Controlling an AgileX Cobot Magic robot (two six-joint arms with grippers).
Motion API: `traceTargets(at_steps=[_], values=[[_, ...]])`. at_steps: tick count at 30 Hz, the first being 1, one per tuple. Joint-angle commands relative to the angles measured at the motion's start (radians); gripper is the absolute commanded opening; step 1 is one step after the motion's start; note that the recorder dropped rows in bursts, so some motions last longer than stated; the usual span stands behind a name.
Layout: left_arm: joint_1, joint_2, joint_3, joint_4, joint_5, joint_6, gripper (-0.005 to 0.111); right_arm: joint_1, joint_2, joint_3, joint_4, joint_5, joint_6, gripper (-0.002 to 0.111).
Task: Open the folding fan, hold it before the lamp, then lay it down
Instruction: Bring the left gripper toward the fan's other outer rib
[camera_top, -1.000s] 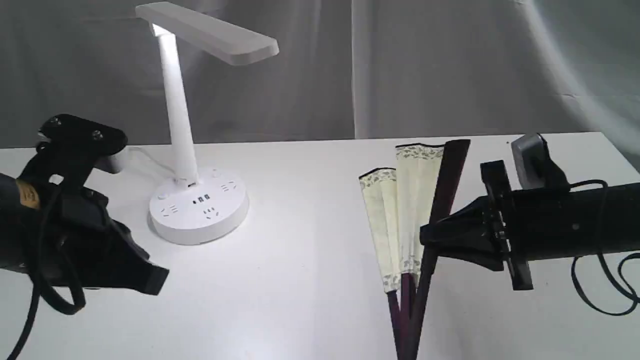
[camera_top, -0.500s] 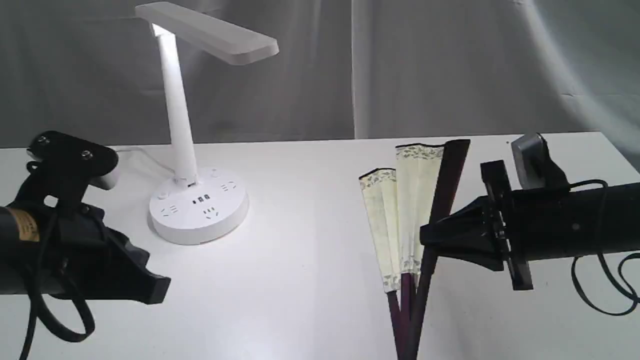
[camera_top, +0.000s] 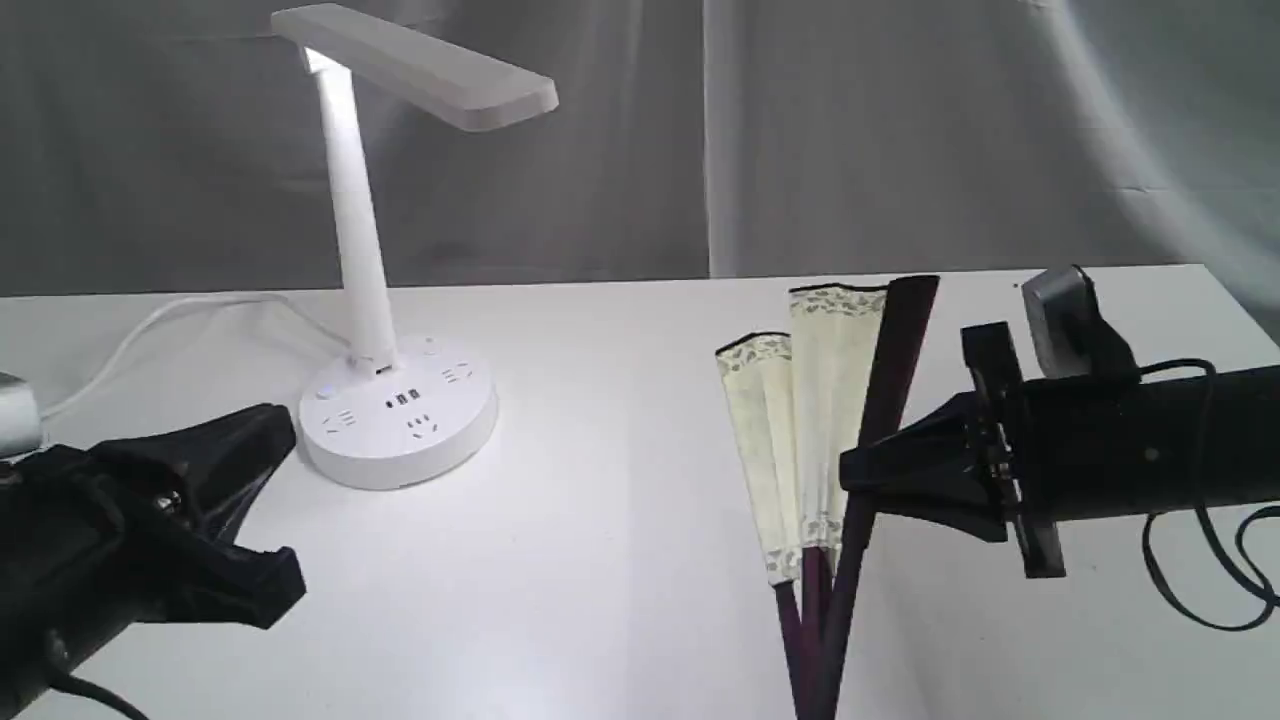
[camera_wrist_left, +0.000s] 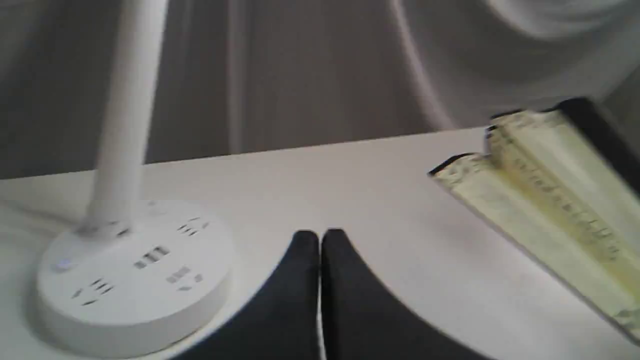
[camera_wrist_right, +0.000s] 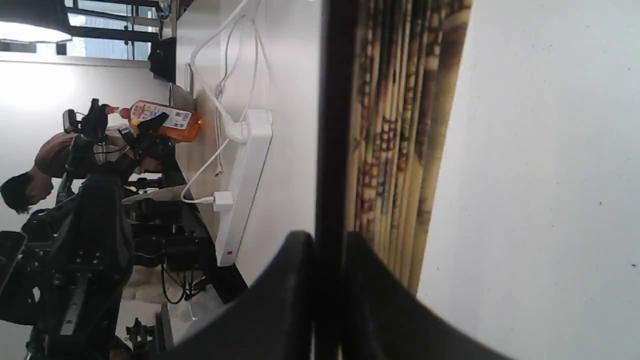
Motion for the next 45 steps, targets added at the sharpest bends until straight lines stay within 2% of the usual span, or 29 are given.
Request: traceTargets(at_steps=[1, 4, 12, 17, 23, 26, 36, 45], values=[[-0.005, 0.062, 0.003, 0.062, -0.092, -0.171, 0.000, -0.005, -0.013, -0.002, 0.011, 0.017, -0.037, 0.000], [-0.005, 0.121, -0.008, 0.064, -0.110, -0.287, 0.004, -0.005, -0.013, -0.002, 0.011, 0.017, -0.044, 0.000], [-0.005, 0.290, -0.135, 0.232, -0.106, -0.649, 0.037, -0.003, -0.013, -0.002, 0.024, 0.017, -0.051, 0.000], [-0.005, 0.398, -0.238, 0.374, -0.106, -0.911, 0.049, -0.003, -0.013, -0.002, 0.024, 0.017, -0.051, 0.000], [-0.005, 0.518, -0.364, 0.541, -0.169, -1.204, 0.050, -0.003, -0.013, -0.002, 0.024, 0.017, -0.061, 0.000], [-0.005, 0.574, -0.411, 0.552, -0.218, -1.295, 0.050, -0.003, -0.013, -0.002, 0.024, 0.017, -0.069, 0.000], [-0.005, 0.780, -0.542, 0.552, -0.424, -1.493, 0.050, -0.003, -0.011, -0.002, 0.024, 0.017, -0.090, 0.000], [-0.005, 0.935, -0.699, 0.637, -0.427, -1.608, 0.050, -0.002, -0.011, -0.002, 0.047, 0.017, -0.092, 0.000]])
